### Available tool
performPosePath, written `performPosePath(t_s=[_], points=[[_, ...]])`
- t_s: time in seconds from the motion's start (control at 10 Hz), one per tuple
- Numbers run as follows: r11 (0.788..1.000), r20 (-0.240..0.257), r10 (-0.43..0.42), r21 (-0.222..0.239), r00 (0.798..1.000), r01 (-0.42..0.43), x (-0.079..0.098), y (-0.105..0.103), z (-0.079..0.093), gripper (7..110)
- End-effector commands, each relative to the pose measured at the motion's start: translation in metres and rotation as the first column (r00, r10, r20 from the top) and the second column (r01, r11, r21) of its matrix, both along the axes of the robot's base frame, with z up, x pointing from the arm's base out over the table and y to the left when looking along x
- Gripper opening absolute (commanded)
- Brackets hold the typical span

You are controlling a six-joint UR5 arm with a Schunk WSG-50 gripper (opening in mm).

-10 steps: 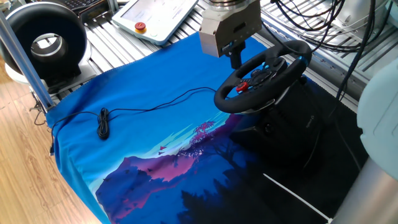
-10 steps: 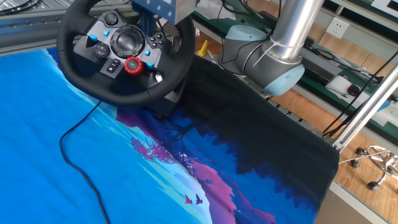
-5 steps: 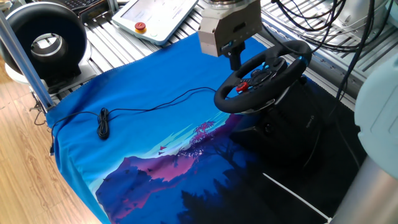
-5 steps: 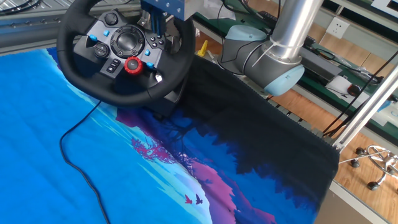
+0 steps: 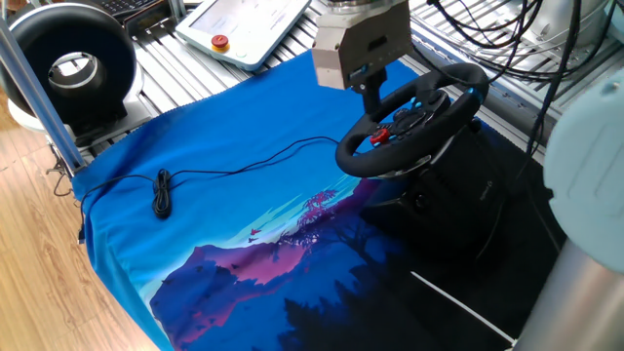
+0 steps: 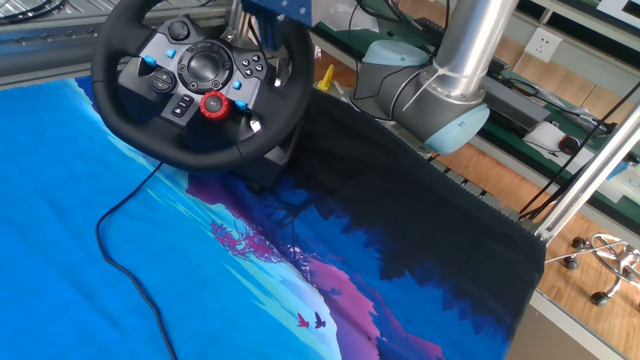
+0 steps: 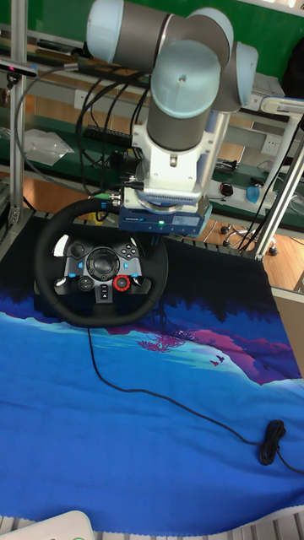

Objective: Rotate the steering wheel 90 degrees clockwise

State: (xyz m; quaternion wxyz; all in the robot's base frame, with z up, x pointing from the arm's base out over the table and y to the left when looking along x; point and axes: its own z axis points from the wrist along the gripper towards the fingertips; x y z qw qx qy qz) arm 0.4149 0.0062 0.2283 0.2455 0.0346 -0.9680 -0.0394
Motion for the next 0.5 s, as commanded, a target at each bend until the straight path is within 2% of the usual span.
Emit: performPosePath(t_s=[0.0,0.2,0.3,0.4], points=[[1.0,-0.106,0.021,0.006,0.994,-0.02,-0.023,-0.002,0.015,7],[1.0,-0.11,0.028,-0.008,0.994,-0.029,-0.024,-0.006,0.016,7],[0.999,-0.105,0.041,-0.031,0.994,-0.044,-0.023,-0.013,0.015,7],[0.998,-0.103,0.052,-0.031,0.993,-0.055,-0.022,-0.014,0.015,7]])
